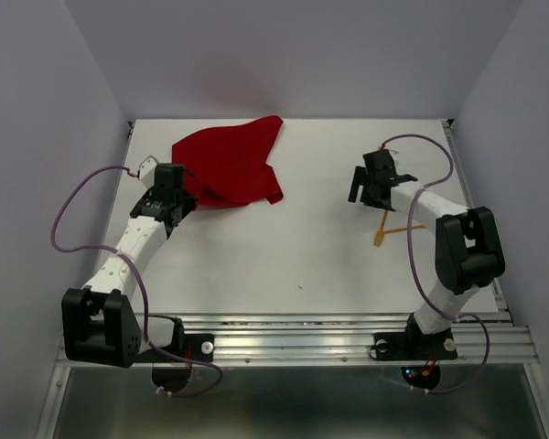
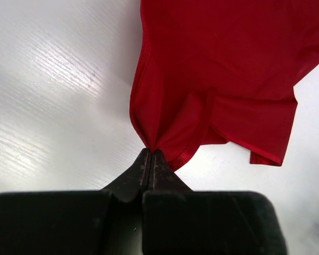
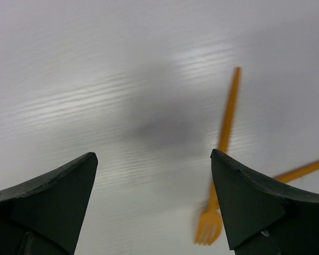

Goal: Fold the napkin into a case and place the utensils inside
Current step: Pick up the crumpled napkin from the center of the board.

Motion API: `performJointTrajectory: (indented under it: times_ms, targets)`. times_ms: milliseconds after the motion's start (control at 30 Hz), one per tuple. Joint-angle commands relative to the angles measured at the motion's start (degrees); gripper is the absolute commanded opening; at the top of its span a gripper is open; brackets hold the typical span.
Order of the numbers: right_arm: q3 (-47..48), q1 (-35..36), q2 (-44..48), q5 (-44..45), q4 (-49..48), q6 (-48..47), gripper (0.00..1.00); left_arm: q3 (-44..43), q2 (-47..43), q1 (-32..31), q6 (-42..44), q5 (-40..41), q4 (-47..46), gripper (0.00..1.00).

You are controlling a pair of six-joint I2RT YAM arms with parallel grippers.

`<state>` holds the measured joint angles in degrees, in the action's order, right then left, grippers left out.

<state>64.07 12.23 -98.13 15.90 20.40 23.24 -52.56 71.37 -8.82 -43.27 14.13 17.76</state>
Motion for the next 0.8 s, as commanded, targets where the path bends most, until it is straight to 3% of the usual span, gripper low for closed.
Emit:
performJointTrajectory:
  times_ms: [0,200,300,767]
  targets:
    - [6.76,11.15,-2.14,-3.15,-5.02,-1.27,0.93,-1.76,-0.53,0.47,1.43,0.64,0.87,0.0]
    - [14.76,20.37,-12.78,-7.28,-9.5,-2.33,0.9,-0.97,-0.62,0.47,2.05,-0.24,0.44,0.0]
    - [18.27,22.75,-17.08,-8.86,-12.74,-3.03,0.84,-0.62,-0.53,0.47,2.22,-1.03,0.08,0.0]
    - [25.74,23.28,-29.04,-11.25,-18.47,-0.04,0.59,-0.36,-0.45,0.47,2.92,-1.65,0.08,0.0]
